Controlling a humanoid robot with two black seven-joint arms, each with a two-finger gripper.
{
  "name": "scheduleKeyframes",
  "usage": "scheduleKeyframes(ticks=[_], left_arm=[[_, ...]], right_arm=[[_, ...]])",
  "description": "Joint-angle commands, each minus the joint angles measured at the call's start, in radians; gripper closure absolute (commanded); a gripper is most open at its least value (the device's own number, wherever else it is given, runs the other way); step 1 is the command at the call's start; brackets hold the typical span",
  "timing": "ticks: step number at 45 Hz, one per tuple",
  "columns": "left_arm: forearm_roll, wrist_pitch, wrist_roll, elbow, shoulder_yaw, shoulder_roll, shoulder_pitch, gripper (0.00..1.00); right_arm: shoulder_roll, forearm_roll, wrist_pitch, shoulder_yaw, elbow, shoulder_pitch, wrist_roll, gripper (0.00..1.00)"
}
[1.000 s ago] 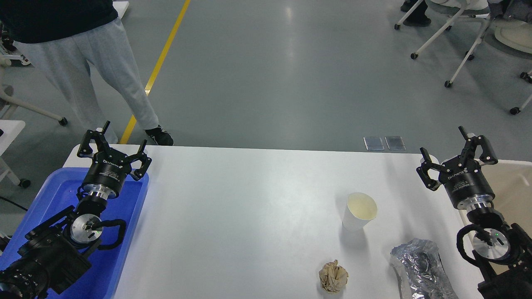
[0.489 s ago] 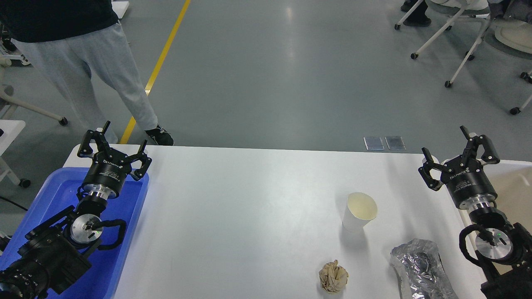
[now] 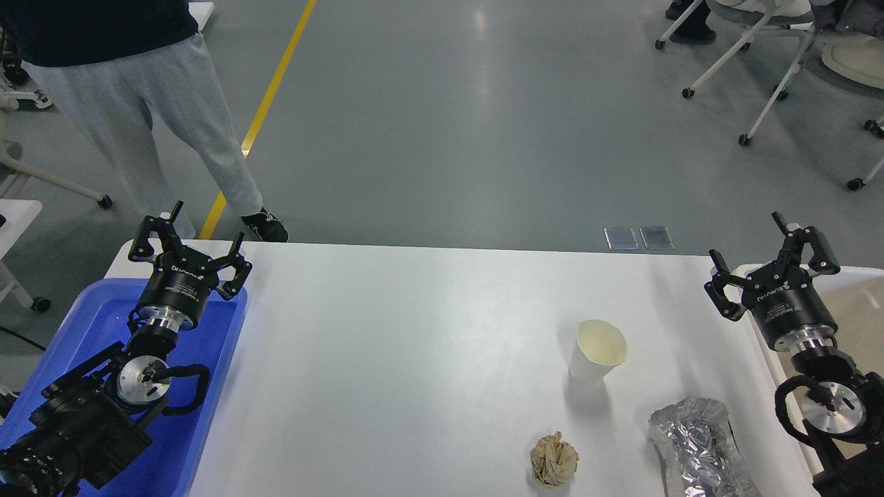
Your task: Tidy desktop
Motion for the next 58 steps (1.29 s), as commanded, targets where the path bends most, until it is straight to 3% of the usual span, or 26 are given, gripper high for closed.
scheduleKeyframes(ticks=[1, 39, 42, 46, 58], left_arm=[[0.000, 0.000, 0.000, 0.000, 0.000, 0.000, 0.000, 0.00], [0.000, -0.001, 0.000, 0.000, 0.000, 0.000, -0.002, 0.00], [0.000, -0.001, 0.001, 0.000, 0.000, 0.000, -0.002, 0.00], [0.000, -0.001, 0.001, 0.000, 0.000, 0.000, -0.002, 0.00], [0.000, -0.001, 0.001, 0.000, 0.000, 0.000, -0.002, 0.00]], right_arm=[[-0.019, 0.004, -0.005, -0.012, -0.016, -0.003, -0.001, 0.00], [-0.048, 0.007, -0.076, -0.038, -0.006, 0.003, -0.019, 0.00], [-0.057, 0.007, -0.088, -0.062, 0.023, 0.000, -0.049, 0.00], [-0.097, 0.007, -0.123, -0.110, 0.112, -0.008, -0.128, 0.00], [-0.271, -0.011, -0.149, -0.271, 0.289, 0.002, -0.217, 0.00]])
